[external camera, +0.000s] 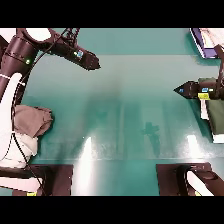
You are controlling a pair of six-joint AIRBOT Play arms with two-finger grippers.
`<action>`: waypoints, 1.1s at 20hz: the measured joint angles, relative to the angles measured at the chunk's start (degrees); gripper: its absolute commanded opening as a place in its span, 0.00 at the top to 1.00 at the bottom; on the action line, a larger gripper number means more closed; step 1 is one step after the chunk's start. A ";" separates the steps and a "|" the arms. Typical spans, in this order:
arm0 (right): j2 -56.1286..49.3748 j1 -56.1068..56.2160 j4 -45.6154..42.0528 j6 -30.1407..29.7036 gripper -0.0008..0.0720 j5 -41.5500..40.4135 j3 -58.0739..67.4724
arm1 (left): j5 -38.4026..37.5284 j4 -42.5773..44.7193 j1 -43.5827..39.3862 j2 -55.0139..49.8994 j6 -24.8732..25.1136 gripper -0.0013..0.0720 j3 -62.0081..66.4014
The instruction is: Fold the shirts.
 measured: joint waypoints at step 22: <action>0.00 0.13 0.00 0.00 0.97 0.17 0.00 | 3.41 0.87 1.03 0.48 -0.28 0.95 0.46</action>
